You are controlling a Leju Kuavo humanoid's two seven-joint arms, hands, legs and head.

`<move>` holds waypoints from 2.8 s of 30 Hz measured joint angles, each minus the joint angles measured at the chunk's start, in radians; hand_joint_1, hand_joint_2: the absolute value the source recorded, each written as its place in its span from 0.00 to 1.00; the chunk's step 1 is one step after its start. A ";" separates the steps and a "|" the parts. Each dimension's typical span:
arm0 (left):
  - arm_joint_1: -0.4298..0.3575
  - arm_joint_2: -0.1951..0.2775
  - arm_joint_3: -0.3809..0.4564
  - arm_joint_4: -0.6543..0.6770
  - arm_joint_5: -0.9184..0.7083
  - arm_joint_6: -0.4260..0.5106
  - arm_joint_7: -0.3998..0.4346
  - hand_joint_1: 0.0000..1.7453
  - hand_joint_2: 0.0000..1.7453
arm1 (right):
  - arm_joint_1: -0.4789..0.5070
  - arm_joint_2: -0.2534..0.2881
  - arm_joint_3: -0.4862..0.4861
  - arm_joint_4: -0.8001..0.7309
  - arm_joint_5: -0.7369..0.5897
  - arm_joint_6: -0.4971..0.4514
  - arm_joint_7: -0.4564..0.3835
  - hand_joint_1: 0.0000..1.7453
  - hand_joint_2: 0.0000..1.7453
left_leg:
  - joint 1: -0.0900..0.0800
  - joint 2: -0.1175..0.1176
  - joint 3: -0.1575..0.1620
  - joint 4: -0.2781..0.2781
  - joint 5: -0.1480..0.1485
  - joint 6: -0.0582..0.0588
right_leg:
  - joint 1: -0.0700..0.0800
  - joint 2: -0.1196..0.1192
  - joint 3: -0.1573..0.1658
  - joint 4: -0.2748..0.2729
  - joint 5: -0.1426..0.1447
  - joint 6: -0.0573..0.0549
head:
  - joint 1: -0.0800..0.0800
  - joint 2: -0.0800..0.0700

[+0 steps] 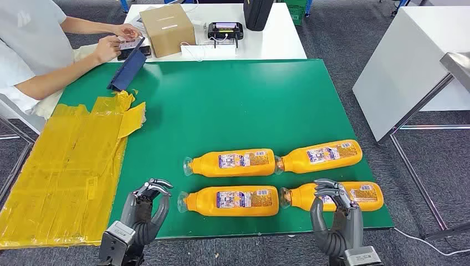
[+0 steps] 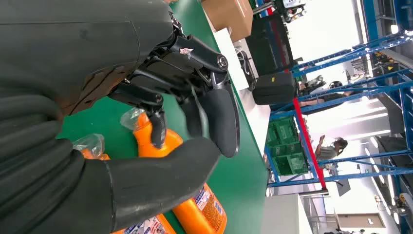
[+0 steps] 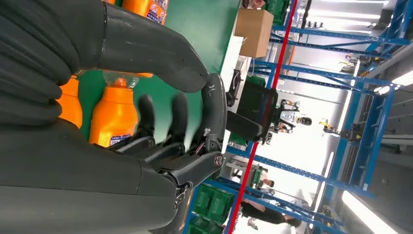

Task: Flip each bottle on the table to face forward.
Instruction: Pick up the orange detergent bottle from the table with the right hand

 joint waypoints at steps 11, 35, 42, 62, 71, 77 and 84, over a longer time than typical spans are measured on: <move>-0.074 -0.039 0.001 0.118 0.116 0.032 -0.093 1.00 1.00 | -0.251 0.104 0.141 0.268 -0.090 -0.038 -0.014 1.00 1.00 | 0.002 0.003 0.005 0.000 0.002 -0.002 | 0.001 0.003 -0.006 0.000 0.000 -0.003 | 0.000 0.000; -0.126 -0.030 0.017 0.183 0.098 -0.043 -0.031 0.00 1.00 | -0.439 0.058 0.157 0.321 0.105 -0.097 0.120 0.00 1.00 | 0.001 0.001 0.002 0.000 0.001 -0.001 | 0.001 0.002 0.002 0.001 0.001 -0.001 | 0.000 0.000; -0.140 -0.037 0.032 0.185 0.169 -0.099 -0.035 0.00 1.00 | -0.546 0.011 0.186 0.390 0.375 -0.115 0.247 0.00 1.00 | 0.001 0.001 0.001 0.000 0.002 -0.001 | 0.001 0.002 0.002 0.001 0.001 0.000 | 0.000 0.000; -0.212 -0.083 0.024 0.192 0.315 -0.285 -0.041 0.00 1.00 | -0.889 -0.025 0.368 0.842 0.703 0.156 0.360 0.00 1.00 | 0.001 0.000 0.000 0.000 0.004 0.000 | 0.001 0.001 0.002 0.001 0.002 0.000 | 0.000 0.000; -0.258 -0.094 -0.024 0.214 0.357 -0.327 -0.072 0.00 1.00 | -1.007 0.054 0.448 1.167 0.632 0.223 0.297 0.00 1.00 | 0.001 0.000 0.000 0.001 0.004 0.000 | 0.001 0.001 0.001 0.001 0.002 0.000 | 0.000 0.000; -0.280 -0.097 -0.042 0.241 0.366 -0.328 -0.072 0.00 1.00 | -1.032 0.084 0.465 1.300 0.608 0.227 0.302 0.00 1.00 | 0.001 0.000 0.000 0.001 0.004 0.000 | 0.001 0.001 0.001 0.001 0.002 0.000 | 0.000 0.000; -0.288 -0.100 -0.054 0.262 0.377 -0.329 -0.071 0.00 1.00 | -1.047 0.101 0.473 1.386 0.601 0.226 0.325 0.00 1.00 | 0.001 0.000 0.000 0.001 0.004 0.000 | 0.001 0.001 0.001 0.001 0.002 0.000 | 0.000 0.000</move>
